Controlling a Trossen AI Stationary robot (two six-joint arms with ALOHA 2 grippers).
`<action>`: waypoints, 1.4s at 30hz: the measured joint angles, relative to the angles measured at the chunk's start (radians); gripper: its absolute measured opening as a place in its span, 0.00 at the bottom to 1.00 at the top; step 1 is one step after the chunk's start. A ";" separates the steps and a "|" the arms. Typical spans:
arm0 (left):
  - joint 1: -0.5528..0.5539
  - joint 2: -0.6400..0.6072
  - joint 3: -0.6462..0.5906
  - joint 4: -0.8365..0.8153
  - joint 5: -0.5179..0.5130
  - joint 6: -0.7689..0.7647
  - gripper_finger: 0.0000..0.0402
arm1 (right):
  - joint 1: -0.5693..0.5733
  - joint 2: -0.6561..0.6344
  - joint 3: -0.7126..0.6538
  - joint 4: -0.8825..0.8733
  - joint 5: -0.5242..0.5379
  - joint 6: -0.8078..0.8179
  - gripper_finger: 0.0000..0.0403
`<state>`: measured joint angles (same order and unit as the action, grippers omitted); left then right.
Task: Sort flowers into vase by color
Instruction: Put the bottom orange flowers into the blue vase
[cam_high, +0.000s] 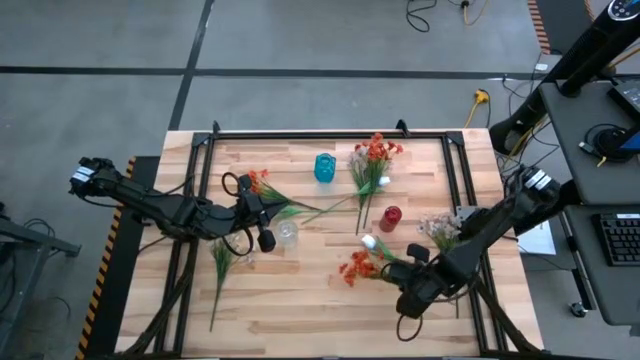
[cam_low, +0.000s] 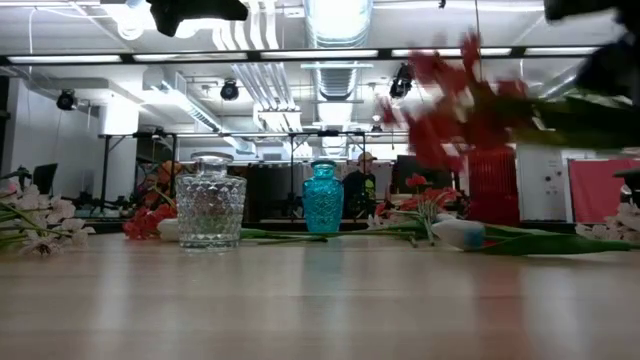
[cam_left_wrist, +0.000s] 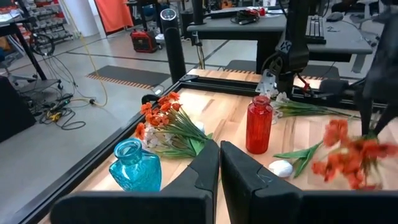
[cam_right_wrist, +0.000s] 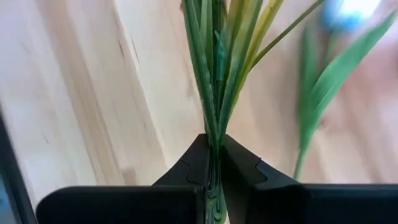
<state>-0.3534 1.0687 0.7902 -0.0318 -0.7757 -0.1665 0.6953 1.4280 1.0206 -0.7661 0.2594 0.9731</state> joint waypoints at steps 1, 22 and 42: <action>0.000 0.000 0.000 0.005 0.000 0.000 0.00 | 0.001 -0.023 -0.001 0.008 0.034 -0.024 0.05; -0.001 0.005 -0.001 0.072 0.002 -0.083 0.00 | -0.010 -0.117 -0.289 1.031 0.342 -0.766 0.04; 0.001 -0.109 -0.001 -0.017 -0.053 0.019 0.00 | -0.533 -0.167 -0.268 1.619 0.030 -1.194 0.04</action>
<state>-0.3527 0.9594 0.7891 -0.0487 -0.8290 -0.1480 0.1627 1.2608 0.7528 0.8526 0.2897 -0.2207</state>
